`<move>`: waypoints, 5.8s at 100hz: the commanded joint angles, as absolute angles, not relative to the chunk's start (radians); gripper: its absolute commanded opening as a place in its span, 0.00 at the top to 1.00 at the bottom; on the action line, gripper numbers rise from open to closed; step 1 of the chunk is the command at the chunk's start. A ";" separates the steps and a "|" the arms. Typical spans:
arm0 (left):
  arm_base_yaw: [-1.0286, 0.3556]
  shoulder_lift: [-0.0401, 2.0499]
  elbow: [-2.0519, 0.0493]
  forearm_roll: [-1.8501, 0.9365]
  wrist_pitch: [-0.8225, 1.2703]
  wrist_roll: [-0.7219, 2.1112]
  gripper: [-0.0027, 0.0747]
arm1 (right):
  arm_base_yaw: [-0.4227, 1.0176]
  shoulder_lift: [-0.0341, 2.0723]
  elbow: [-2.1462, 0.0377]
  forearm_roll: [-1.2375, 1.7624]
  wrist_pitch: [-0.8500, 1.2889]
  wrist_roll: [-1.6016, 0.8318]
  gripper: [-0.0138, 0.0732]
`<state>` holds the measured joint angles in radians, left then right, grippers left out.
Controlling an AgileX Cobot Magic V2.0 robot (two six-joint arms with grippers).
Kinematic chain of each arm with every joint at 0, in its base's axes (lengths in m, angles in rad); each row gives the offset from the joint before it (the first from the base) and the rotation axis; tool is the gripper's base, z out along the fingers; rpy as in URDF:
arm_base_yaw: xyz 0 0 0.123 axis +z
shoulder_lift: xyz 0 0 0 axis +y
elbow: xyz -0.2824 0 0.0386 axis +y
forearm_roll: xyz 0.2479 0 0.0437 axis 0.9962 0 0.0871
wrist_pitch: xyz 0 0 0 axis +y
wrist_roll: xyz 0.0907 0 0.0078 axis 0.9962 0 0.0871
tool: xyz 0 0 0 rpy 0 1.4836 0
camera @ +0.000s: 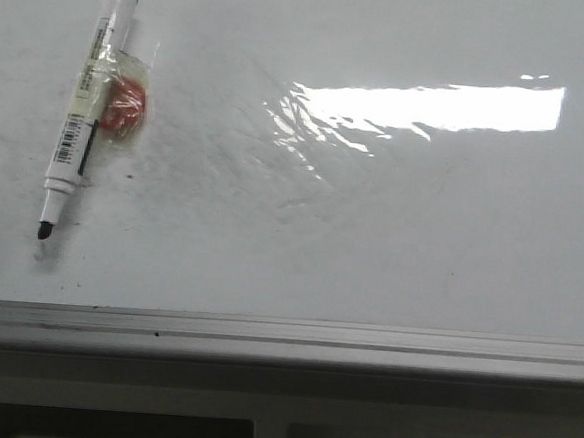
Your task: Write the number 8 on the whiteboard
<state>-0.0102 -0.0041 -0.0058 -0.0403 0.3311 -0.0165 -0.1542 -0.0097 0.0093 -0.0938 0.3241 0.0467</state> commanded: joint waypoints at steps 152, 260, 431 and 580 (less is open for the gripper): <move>-0.018 -0.031 0.033 -0.091 0.041 -0.026 0.99 | -0.158 -0.032 0.023 -0.108 -0.085 0.053 0.91; -0.030 0.128 -0.253 -0.038 0.163 -0.026 0.54 | -0.112 0.133 -0.258 0.172 0.392 0.046 0.91; -0.758 1.007 -0.348 -0.148 -0.375 0.036 0.99 | -0.068 0.133 -0.258 0.155 0.404 0.046 0.91; -0.758 0.899 -0.396 0.612 -0.360 0.036 0.99 | 0.791 1.000 -0.800 0.408 0.248 -0.581 0.55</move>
